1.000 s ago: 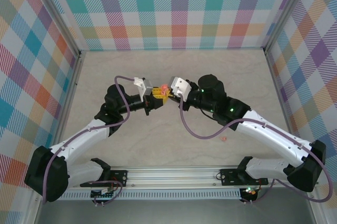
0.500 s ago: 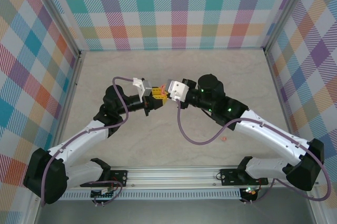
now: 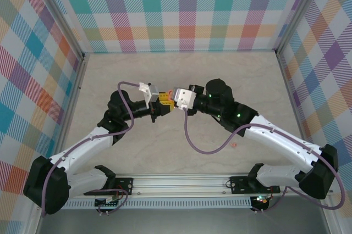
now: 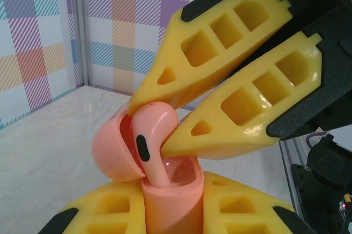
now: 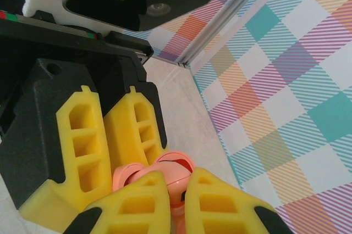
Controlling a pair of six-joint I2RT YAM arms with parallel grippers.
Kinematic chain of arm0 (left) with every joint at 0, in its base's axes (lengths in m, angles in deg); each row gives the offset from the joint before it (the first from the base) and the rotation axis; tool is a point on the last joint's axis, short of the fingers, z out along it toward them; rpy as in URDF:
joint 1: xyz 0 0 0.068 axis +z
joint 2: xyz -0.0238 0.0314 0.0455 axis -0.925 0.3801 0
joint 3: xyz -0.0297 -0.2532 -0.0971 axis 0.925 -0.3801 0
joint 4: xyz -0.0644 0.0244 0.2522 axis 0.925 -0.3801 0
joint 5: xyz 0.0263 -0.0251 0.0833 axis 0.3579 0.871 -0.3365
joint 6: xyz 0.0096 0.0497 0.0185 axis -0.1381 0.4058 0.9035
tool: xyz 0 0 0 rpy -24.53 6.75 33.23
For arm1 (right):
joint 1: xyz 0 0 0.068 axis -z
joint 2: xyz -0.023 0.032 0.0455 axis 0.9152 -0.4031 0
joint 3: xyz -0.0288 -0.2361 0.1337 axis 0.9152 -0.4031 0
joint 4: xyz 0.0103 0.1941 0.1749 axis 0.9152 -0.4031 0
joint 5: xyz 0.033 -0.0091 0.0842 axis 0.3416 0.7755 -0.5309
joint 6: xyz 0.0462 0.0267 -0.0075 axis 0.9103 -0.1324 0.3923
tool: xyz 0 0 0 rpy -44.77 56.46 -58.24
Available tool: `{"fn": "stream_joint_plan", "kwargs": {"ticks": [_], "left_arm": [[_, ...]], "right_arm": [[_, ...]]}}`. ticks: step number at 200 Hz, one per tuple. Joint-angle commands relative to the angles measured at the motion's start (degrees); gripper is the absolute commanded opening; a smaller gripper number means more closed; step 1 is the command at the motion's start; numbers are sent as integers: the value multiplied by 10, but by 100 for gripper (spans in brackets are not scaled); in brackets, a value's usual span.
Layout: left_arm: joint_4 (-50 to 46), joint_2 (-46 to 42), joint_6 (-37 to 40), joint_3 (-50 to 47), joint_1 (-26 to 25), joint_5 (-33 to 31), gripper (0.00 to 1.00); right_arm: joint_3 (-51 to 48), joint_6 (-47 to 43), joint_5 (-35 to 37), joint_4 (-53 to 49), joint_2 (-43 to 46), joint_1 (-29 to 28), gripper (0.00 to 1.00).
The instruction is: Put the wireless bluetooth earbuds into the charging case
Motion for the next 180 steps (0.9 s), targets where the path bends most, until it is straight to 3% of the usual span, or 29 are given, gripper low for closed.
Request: {"fn": "stream_joint_plan", "kwargs": {"ticks": [1,122,180], "left_arm": [[31,-16,4,-1,-8,3,0],[65,-15,-25,-2,-9,-48,0],[75,-9,-46,-2,-9,-64,0]], "right_arm": [[-5,-4,-25,-22,2,-4,9],[-34,65,0,-7,5,-4,11],[-48,69,-25,4,11,-5,13]]}}
